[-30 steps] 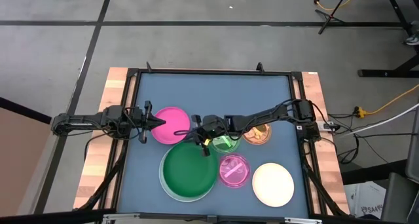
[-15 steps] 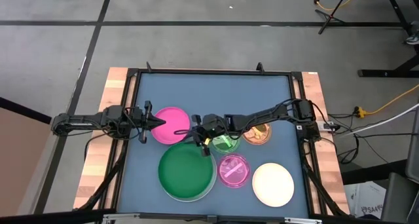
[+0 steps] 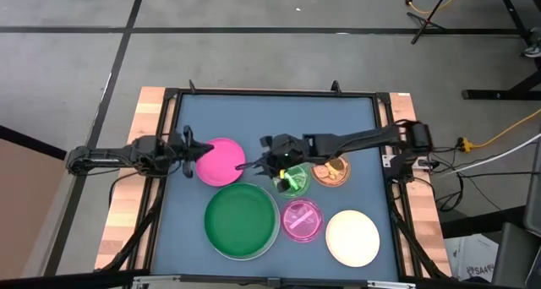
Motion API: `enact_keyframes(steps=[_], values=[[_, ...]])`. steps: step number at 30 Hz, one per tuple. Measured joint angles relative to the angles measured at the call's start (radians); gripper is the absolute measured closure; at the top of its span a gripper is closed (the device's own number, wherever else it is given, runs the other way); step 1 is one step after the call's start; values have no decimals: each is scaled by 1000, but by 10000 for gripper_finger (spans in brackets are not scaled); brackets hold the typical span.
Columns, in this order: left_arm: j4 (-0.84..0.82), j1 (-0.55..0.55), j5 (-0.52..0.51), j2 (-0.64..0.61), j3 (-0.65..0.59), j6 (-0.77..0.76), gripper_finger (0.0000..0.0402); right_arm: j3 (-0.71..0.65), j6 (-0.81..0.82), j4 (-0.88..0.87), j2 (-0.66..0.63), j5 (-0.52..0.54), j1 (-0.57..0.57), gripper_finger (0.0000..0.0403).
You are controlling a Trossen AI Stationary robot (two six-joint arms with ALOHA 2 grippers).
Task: Stack plastic plates
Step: Stack the pink plate on top of the green plate
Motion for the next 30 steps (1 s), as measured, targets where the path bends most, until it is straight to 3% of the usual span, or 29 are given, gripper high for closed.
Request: enact_keyframes(steps=[13,20,25,30], values=[[51,0,-52,5,0,-7,401,0,-48,-401,-275,269,117,320],[60,0,-52,8,0,-8,401,-11,12,-556,-410,396,214,320],[83,0,-52,9,0,-11,399,-142,94,-538,-570,471,271,320],[161,0,-76,9,0,-11,354,-336,199,-444,-749,510,310,320]])
